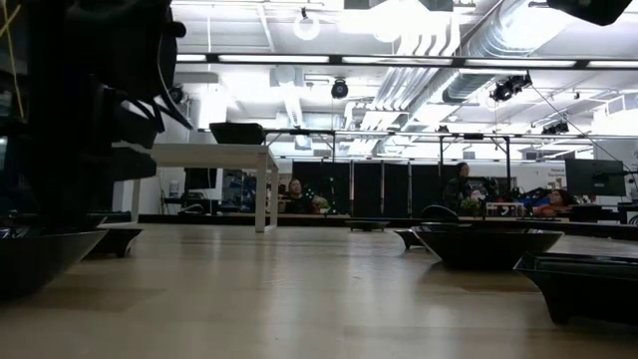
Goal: Pick & Place Mini shaped plates
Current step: Put the black leaf-shaped plate on the shelf
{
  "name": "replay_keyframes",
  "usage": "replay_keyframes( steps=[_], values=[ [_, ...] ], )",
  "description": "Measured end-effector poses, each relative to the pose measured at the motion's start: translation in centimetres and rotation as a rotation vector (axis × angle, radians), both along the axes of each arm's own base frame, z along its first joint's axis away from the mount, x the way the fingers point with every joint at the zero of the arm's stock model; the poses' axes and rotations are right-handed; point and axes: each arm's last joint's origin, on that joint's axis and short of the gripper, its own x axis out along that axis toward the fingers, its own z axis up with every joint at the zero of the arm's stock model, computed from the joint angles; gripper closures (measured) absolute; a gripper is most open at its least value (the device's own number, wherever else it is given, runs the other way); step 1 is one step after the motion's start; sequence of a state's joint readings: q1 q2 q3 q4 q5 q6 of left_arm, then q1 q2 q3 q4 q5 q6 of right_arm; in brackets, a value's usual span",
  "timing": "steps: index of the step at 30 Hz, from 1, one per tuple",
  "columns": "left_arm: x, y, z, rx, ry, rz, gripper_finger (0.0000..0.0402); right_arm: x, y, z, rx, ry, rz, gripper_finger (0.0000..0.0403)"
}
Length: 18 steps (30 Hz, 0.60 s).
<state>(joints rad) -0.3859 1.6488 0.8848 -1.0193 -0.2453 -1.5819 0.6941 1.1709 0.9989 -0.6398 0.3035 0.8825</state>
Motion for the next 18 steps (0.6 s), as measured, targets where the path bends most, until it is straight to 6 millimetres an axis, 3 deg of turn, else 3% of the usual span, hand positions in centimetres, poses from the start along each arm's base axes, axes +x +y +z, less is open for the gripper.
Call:
replay_keyframes(
  steps=[18],
  values=[
    [-0.21,-0.05,-0.36,-0.031,0.073,-0.046,0.0303,-0.08,0.04,-0.07,0.013,0.019,0.015,0.0194]
  ],
)
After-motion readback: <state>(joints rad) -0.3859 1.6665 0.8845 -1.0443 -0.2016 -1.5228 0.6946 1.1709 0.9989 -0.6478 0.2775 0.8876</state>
